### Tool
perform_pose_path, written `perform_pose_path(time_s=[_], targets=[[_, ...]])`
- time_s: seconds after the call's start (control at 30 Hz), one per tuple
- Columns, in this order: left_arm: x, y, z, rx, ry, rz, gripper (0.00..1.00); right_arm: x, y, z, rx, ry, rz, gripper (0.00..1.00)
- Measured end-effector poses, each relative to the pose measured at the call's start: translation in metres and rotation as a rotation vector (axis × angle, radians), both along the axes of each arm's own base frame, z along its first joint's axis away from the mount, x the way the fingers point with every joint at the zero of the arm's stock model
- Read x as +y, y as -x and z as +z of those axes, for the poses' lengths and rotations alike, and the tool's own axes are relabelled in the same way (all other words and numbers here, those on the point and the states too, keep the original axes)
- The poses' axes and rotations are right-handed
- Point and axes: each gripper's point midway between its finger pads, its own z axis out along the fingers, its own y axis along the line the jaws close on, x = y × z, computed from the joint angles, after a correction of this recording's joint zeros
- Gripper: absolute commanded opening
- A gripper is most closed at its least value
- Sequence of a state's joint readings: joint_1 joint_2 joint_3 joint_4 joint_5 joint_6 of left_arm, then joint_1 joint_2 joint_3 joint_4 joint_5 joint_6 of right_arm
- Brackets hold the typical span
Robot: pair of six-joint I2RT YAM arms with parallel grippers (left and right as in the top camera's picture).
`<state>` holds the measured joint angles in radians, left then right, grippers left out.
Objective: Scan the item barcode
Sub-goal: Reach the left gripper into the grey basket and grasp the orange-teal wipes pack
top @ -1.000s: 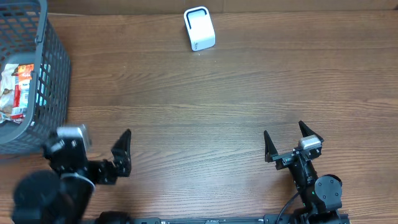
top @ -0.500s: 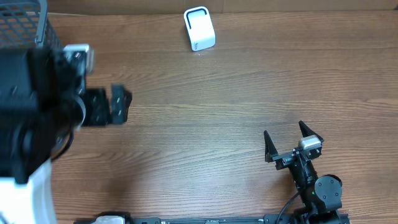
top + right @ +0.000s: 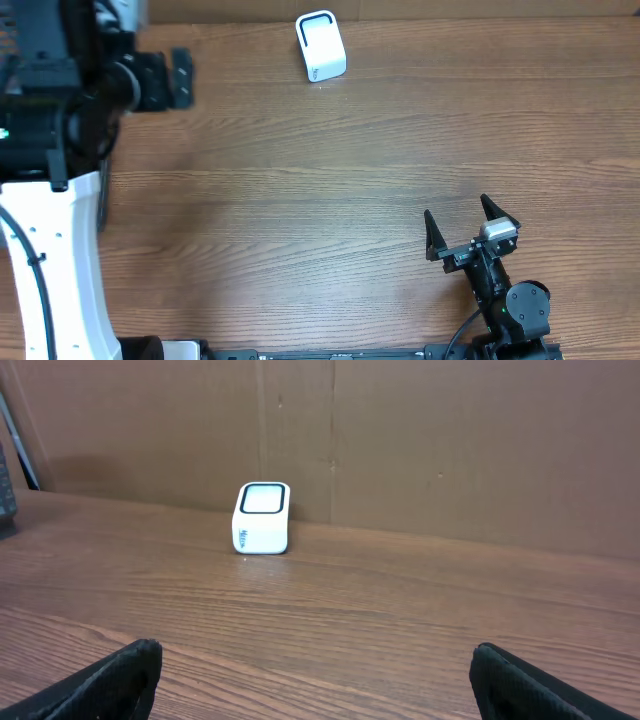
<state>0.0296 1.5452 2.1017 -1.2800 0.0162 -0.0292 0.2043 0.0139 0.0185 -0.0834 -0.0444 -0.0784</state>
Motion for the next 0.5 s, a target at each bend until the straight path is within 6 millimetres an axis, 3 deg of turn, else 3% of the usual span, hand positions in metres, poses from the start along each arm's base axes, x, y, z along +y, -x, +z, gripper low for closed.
perform_pose_path(time_s=[0.17,0.3,0.4,0.5], targets=[[0.085,-0.006,0.021,-0.107,-0.045,0.235,1.00,0.000,0.000,0.000,0.000,0.000,0.000,1.00],[0.163,0.009,0.033,-0.164,-0.069,0.430,1.00,0.000,0.000,0.000,0.000,0.000,0.000,1.00],[0.209,0.024,0.030,-0.164,-0.077,0.529,1.00,0.000,0.000,0.000,0.000,0.000,0.000,1.00],[0.244,0.032,0.015,-0.124,-0.072,0.584,1.00,0.000,0.000,0.000,0.001,0.001,0.000,1.00]])
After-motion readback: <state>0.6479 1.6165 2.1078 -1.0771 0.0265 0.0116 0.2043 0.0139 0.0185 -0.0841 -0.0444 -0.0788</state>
